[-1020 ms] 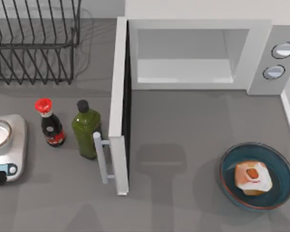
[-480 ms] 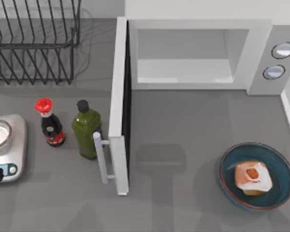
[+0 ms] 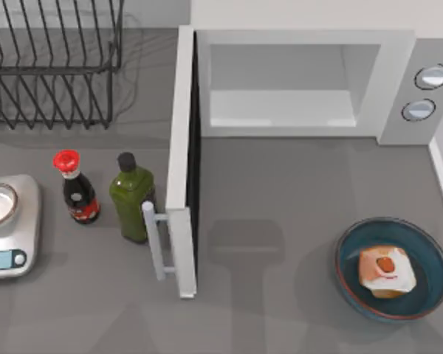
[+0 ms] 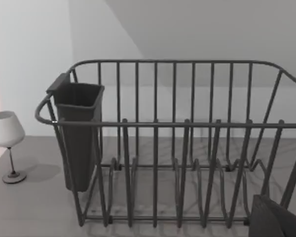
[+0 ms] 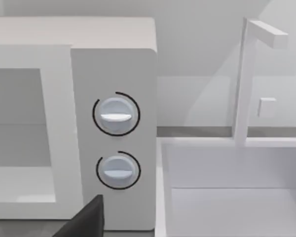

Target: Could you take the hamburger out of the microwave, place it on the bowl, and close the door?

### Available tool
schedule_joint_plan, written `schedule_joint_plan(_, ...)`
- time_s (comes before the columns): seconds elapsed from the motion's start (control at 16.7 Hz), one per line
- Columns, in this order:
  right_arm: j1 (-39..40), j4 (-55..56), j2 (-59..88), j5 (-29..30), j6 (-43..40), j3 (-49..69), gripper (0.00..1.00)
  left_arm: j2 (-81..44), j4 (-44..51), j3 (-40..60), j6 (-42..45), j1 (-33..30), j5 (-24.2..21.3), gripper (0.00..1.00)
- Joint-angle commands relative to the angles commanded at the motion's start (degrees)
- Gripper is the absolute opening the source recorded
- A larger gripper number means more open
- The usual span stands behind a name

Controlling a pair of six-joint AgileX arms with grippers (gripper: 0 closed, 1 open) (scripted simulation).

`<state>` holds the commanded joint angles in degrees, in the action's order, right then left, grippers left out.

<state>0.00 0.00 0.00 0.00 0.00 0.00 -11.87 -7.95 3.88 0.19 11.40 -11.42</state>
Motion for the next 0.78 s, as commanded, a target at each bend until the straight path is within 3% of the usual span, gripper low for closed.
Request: schedule_joint_plan(0.78, 0.0, 0.0, 0.0, 0.0, 0.0, 0.0, 1.0, 14.96, 14.61, -0.46, -0.22, -6.91, 6.92, 0.0)
